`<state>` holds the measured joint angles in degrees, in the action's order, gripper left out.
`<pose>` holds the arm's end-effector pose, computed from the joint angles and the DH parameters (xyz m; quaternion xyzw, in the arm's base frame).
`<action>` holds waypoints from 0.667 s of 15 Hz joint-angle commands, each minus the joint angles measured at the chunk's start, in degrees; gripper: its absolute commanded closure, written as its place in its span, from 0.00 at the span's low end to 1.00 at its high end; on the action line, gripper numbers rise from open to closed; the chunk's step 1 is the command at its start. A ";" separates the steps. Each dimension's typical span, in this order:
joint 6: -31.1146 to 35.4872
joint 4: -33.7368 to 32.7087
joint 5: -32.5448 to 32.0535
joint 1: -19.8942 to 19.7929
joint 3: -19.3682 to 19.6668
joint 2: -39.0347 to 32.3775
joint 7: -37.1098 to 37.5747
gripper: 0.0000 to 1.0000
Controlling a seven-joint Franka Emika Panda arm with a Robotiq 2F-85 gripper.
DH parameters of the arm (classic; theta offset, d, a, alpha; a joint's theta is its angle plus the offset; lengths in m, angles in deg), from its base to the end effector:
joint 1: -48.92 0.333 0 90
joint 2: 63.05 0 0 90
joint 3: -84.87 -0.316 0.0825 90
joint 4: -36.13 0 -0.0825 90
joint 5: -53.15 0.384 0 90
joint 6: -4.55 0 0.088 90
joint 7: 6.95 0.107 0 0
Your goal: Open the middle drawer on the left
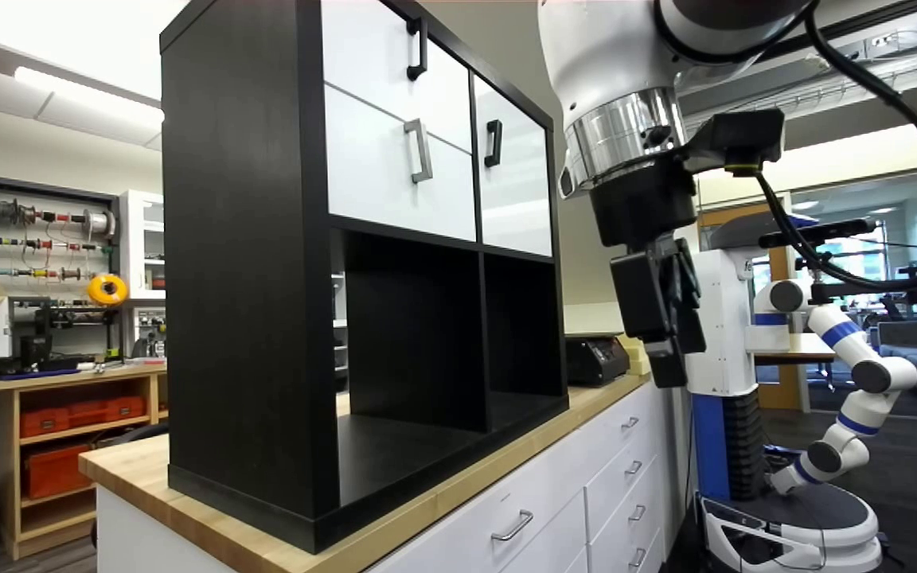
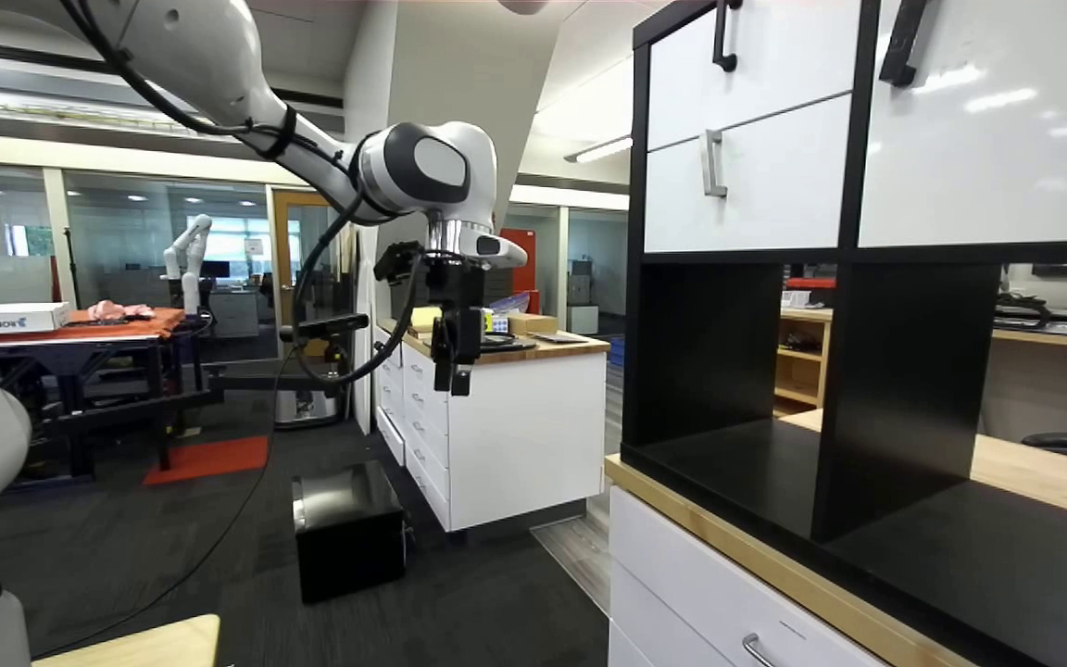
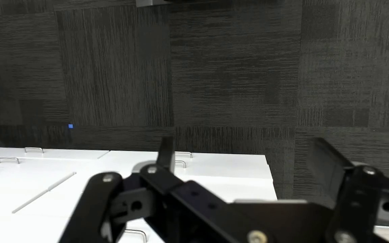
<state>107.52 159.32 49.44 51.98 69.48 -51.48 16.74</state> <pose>0.4525 0.1504 0.4722 0.9944 -0.0405 -0.0534 0.0819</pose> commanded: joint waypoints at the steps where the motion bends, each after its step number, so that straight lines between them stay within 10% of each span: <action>1: 3.02 -0.27 -0.70 1.11 1.94 0.18 0.55 0.00; 10: 10.95 -4.79 -6.29 -0.16 4.45 -0.17 1.38 0.00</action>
<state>116.88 156.75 45.90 51.89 73.15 -51.48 16.80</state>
